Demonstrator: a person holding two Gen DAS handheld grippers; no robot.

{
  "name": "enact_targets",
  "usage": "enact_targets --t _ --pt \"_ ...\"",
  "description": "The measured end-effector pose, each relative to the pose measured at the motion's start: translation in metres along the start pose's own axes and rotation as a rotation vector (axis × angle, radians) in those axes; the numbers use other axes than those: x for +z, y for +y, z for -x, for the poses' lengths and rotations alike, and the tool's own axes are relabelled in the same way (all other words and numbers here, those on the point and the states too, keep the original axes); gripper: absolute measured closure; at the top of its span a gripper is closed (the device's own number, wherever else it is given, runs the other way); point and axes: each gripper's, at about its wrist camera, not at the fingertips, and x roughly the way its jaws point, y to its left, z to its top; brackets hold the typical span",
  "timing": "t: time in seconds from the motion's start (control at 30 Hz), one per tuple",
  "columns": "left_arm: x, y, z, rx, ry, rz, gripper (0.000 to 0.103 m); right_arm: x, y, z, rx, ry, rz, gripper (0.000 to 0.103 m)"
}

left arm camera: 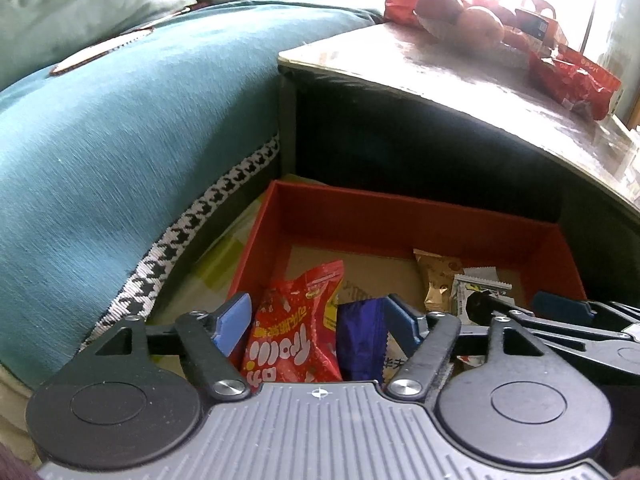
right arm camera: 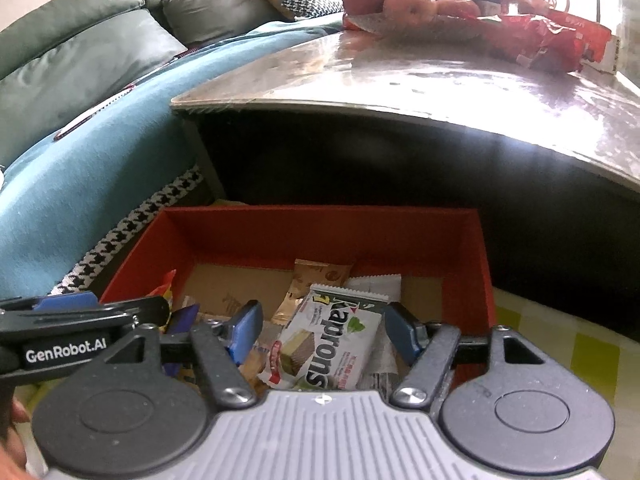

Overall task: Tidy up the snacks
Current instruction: 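Open the left tool releasing the Trolli bag while the right tool releases the wafer in the box, then move both tools back toward the white foil sachet and remaining snacks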

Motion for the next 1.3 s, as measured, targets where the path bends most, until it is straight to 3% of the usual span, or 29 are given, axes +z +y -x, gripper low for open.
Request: enact_targets --t 0.57,1.3 --pt "-0.015 0.013 0.031 -0.003 -0.014 -0.005 0.018 -0.014 0.010 0.035 0.011 -0.006 0.015 0.029" --pt "-0.104 0.100 0.044 0.061 0.211 0.075 0.017 -0.061 0.056 0.082 0.063 0.048 0.194 0.029"
